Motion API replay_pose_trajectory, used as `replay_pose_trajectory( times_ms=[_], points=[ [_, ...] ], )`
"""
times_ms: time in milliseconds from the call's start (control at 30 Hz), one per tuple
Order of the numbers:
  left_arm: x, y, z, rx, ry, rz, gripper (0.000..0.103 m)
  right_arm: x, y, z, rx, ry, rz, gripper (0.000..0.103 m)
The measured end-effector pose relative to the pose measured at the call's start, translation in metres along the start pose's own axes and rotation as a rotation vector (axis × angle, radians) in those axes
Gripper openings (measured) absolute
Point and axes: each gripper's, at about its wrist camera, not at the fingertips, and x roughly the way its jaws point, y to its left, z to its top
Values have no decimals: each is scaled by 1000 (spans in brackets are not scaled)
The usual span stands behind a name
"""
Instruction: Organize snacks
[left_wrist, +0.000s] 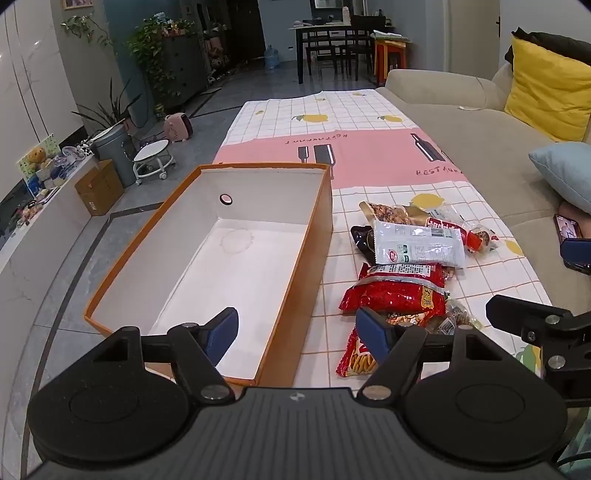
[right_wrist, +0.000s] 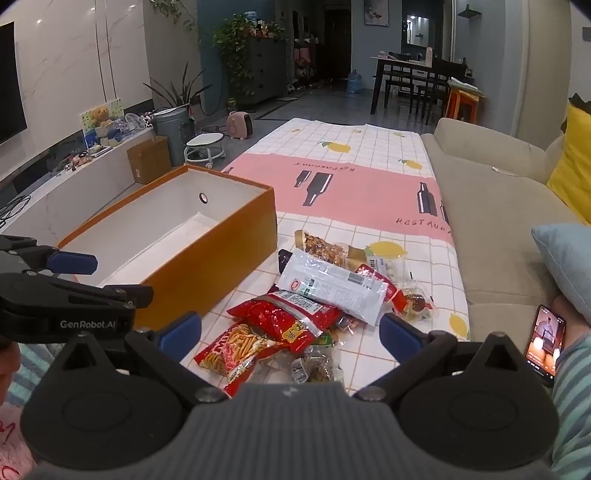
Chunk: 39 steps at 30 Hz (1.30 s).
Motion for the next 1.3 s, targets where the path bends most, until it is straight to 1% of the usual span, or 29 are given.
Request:
replay_pose_trajectory(
  times_ms=[267, 900, 1300],
  points=[
    [-1, 2, -1, 0, 2, -6, 85, 3, 2, -2, -6, 1, 0, 99],
    [3, 2, 0, -5, 16, 10, 85, 0, 3, 2, -18, 8, 2, 99],
    [5, 3, -1, -11, 24, 18, 85, 6, 4, 2, -26, 27, 1, 99]
  ],
)
